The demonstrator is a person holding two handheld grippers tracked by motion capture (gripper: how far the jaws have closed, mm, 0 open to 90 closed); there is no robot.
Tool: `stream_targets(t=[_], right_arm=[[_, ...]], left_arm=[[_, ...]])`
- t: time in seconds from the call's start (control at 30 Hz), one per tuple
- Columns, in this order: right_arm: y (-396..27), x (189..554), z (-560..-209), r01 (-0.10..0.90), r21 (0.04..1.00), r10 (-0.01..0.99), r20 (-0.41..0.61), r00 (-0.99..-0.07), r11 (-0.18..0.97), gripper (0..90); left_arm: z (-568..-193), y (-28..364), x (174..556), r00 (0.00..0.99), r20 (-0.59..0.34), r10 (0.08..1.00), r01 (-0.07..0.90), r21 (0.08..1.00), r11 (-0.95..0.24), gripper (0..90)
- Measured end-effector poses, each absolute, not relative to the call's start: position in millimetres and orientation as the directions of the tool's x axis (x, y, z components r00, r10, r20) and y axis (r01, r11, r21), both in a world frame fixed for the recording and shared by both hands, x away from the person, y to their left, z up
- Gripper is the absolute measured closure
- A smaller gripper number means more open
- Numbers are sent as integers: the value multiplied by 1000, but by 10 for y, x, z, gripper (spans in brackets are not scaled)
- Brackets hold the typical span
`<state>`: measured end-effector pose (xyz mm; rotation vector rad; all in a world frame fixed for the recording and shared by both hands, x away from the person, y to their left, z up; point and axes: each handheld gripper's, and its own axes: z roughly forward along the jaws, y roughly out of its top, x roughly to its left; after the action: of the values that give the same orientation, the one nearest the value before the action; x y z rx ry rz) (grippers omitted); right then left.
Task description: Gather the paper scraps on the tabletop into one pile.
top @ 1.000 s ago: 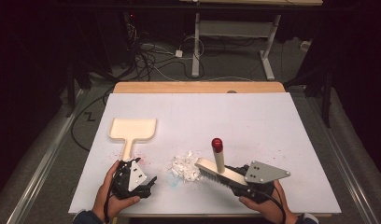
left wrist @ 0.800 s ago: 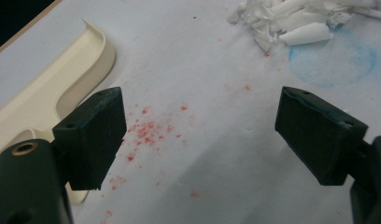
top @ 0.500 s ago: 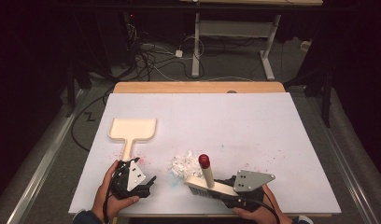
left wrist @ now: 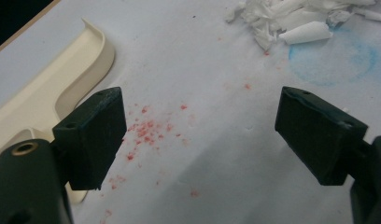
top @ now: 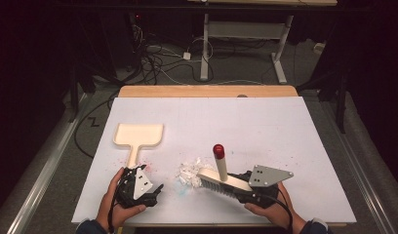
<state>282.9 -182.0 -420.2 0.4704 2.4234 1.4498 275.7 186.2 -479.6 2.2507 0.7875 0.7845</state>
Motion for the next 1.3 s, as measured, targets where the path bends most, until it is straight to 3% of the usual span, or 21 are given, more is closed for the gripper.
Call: stream_targets(t=[0.2,0.73,1.17,1.3], right_arm=[[-2087,2732,-4040,146,890,437,-66,-897,432,680],[-2688,2776,-4090,348,812,541,48,-840,468,680],[-3004,3210,-4168,510,746,631,157,-760,428,673],[-3014,3395,-4187,521,720,643,136,-754,458,622]], left_arm=[[-4792,1872,2754,642,323,696,325,707,-628,157],[-4796,1852,2760,639,325,697,330,702,-631,157],[-4822,1811,2788,635,338,695,350,676,-649,157],[-4833,1803,2792,635,338,694,353,672,-651,157]])
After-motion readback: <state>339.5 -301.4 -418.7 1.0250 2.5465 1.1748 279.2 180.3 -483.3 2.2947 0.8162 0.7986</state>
